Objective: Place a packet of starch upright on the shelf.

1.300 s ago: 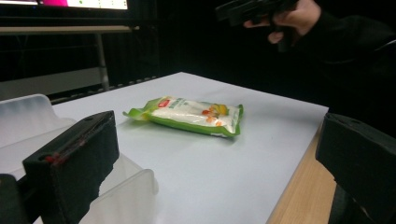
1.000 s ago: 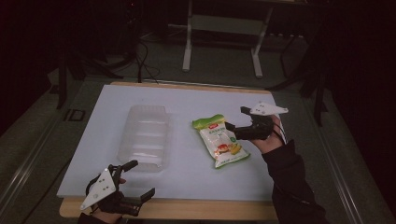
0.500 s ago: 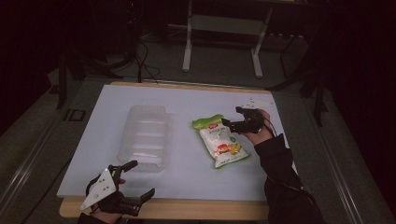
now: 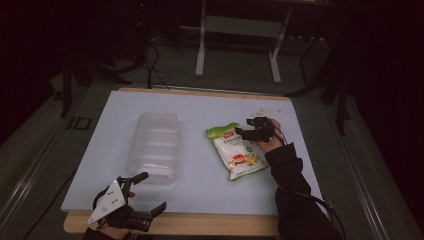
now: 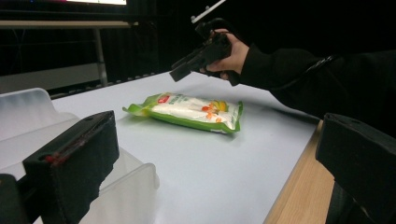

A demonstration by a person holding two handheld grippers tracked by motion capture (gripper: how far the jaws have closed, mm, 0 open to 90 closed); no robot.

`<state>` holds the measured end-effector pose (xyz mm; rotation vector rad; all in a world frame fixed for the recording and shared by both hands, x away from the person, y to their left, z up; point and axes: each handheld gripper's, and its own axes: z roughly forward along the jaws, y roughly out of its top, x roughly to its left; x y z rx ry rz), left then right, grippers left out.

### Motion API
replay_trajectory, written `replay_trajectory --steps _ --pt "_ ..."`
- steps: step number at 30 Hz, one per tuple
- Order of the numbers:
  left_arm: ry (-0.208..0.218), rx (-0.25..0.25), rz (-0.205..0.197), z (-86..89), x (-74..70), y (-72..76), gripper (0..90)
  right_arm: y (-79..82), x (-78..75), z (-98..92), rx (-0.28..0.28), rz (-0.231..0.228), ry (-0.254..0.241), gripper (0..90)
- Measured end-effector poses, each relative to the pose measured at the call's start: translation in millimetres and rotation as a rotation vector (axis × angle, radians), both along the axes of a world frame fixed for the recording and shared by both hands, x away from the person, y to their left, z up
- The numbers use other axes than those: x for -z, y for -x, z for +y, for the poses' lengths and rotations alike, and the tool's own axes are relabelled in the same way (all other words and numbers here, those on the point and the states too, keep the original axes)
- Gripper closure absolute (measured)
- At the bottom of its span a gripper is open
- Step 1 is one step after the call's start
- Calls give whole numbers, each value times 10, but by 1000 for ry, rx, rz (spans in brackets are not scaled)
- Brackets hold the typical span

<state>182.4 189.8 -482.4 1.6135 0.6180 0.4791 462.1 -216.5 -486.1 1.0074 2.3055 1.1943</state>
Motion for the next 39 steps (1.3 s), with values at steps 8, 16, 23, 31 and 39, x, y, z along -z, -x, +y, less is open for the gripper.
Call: replay_trajectory --steps 8,16,23,31,39 --pt "1 1 7 2 4 -6 0 -124 213 -11 18 54 30 391" --pt "0 0 12 -5 10 -12 0 -206 336 -11 33 160 -16 357" --pt "-1 1 12 -7 9 -11 0 -260 465 8 34 287 -96 236" --pt "-4 4 14 -19 14 -20 0 -248 397 75 17 350 -62 442" --pt "-11 9 14 -33 16 -22 0 -199 319 170 22 356 -11 653"
